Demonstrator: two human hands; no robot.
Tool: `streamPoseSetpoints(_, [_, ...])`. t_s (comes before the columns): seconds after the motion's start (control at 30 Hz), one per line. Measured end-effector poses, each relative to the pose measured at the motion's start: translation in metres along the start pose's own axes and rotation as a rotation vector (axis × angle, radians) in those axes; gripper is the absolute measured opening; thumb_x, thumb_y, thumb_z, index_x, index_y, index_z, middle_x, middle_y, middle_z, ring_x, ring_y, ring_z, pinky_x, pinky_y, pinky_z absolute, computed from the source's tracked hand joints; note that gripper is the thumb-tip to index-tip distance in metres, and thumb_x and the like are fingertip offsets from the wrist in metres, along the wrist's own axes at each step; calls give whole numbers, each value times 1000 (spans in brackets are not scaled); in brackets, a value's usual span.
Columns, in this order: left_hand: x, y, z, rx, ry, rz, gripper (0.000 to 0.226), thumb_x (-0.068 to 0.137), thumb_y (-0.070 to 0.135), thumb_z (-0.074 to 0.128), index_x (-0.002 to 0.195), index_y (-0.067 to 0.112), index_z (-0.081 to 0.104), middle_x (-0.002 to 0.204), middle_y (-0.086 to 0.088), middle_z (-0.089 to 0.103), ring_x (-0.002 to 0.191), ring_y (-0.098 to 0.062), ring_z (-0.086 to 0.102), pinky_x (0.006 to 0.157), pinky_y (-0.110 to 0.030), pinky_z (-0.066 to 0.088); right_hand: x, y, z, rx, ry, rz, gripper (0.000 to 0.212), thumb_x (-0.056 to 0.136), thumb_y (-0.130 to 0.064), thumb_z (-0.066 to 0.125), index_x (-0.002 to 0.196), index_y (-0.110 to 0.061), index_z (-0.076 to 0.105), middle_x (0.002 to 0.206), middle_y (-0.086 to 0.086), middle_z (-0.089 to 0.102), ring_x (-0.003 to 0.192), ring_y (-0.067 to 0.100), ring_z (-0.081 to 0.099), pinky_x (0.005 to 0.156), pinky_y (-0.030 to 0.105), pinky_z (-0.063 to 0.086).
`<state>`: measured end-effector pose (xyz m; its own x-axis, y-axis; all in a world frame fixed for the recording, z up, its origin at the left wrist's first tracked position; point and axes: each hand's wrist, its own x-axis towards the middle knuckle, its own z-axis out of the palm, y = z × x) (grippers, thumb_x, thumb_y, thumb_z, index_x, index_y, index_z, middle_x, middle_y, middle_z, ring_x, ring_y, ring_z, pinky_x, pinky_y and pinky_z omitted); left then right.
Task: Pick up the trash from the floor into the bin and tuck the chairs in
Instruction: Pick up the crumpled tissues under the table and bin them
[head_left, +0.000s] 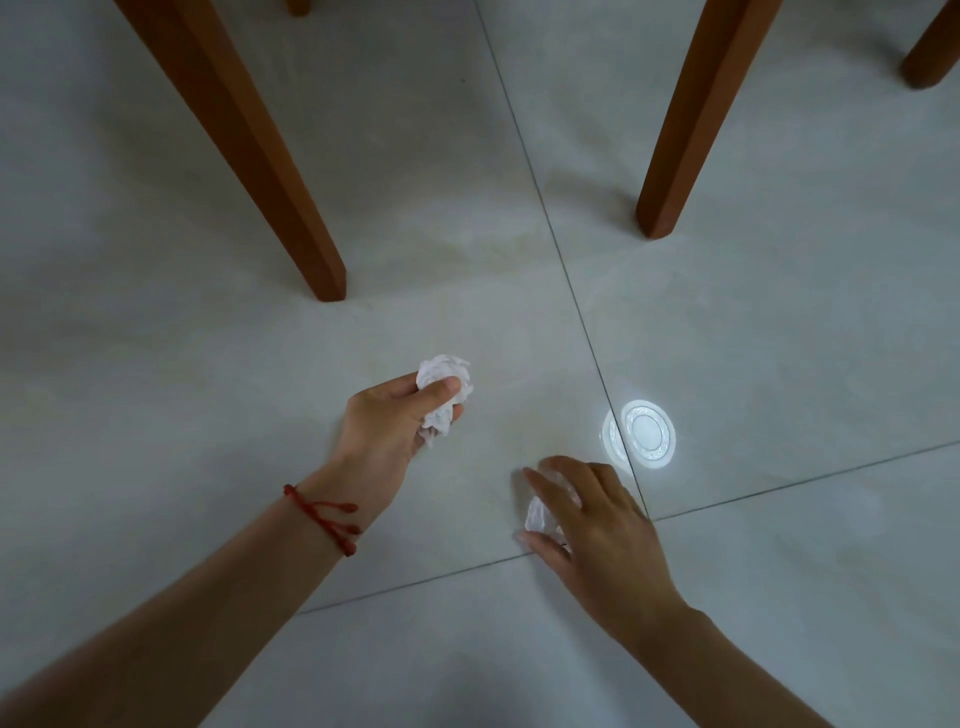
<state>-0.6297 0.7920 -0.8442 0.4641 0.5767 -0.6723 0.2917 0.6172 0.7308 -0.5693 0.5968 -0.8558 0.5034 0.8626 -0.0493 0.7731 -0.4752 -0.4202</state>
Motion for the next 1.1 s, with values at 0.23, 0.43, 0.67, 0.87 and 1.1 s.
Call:
streamPoseSetpoints(0.23, [-4, -7, -2, 59, 32, -17, 7, 74, 14, 69, 78, 20, 72, 85, -3, 75, 88, -21, 69, 86, -32, 51, 8, 5, -5, 650, 55, 455, 22, 74, 4, 63, 76, -17, 70, 72, 2, 65, 57, 16, 60, 55, 20, 45])
streamPoseSetpoints(0.43, [-25, -21, 4, 29, 7, -20, 16, 73, 14, 68, 89, 14, 71, 85, 3, 76, 81, -13, 70, 70, -18, 55, 17, 8, -28, 1303, 81, 865, 18, 76, -3, 67, 77, -21, 72, 66, -5, 72, 66, 7, 65, 62, 15, 51])
streamPoseSetpoints(0.67, [-72, -21, -2, -61, 29, -48, 30, 58, 22, 69, 85, 11, 71, 82, 3, 76, 80, -11, 70, 72, -19, 55, -2, -14, -53, 1484, 110, 972, 15, 76, -1, 67, 81, -14, 72, 68, 1, 72, 63, 13, 65, 61, 21, 52])
streamPoseSetpoints(0.87, [-132, 16, -9, -79, 43, -69, 25, 60, 18, 67, 83, 10, 69, 76, 5, 75, 73, -9, 69, 72, -19, 56, -32, -45, -104, 1448, 92, 1012, 15, 75, -2, 68, 81, -14, 73, 72, 2, 74, 70, 14, 68, 66, 22, 55])
streamPoseSetpoints(1.1, [-236, 90, -5, -26, 82, -141, 17, 70, 9, 67, 86, 8, 70, 72, 3, 74, 71, -10, 68, 80, -25, 53, -37, -102, -210, 1418, 116, 1018, 16, 76, 0, 67, 87, -9, 71, 67, 0, 72, 63, 13, 66, 59, 22, 53])
